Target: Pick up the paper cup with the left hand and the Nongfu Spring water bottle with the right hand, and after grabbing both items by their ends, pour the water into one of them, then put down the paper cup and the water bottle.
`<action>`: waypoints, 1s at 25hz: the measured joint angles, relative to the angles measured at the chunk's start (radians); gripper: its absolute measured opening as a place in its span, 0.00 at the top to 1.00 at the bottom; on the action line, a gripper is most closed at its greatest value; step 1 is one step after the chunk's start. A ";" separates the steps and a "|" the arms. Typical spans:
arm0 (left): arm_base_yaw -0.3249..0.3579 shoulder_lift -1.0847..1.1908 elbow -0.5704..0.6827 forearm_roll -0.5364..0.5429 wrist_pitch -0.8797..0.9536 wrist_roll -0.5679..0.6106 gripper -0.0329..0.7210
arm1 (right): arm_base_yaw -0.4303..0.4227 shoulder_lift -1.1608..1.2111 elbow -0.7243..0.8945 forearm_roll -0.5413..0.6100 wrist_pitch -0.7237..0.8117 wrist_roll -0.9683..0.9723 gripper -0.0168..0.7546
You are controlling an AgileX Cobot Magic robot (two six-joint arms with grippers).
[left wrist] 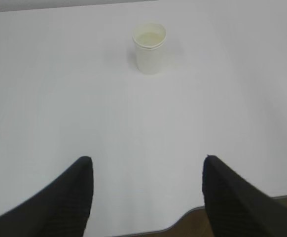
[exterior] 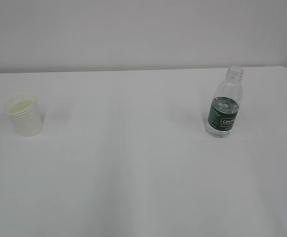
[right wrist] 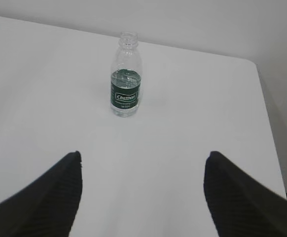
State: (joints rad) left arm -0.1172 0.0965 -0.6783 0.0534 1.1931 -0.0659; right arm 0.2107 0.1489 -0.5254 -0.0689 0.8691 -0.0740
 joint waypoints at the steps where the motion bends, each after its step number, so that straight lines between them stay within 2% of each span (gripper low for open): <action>1: 0.000 0.000 0.000 0.000 0.007 0.000 0.30 | 0.000 -0.008 -0.006 -0.005 0.018 0.002 0.22; 13: 0.000 -0.038 0.000 -0.014 0.068 -0.002 0.30 | 0.000 -0.036 -0.026 -0.034 0.212 0.043 0.22; 25: 0.000 -0.079 0.041 -0.028 0.076 -0.014 0.34 | 0.000 -0.078 0.001 -0.062 0.283 0.067 0.22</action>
State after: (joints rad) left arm -0.1172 0.0173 -0.6369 0.0252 1.2693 -0.0803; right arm 0.2107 0.0713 -0.5245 -0.1309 1.1516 -0.0068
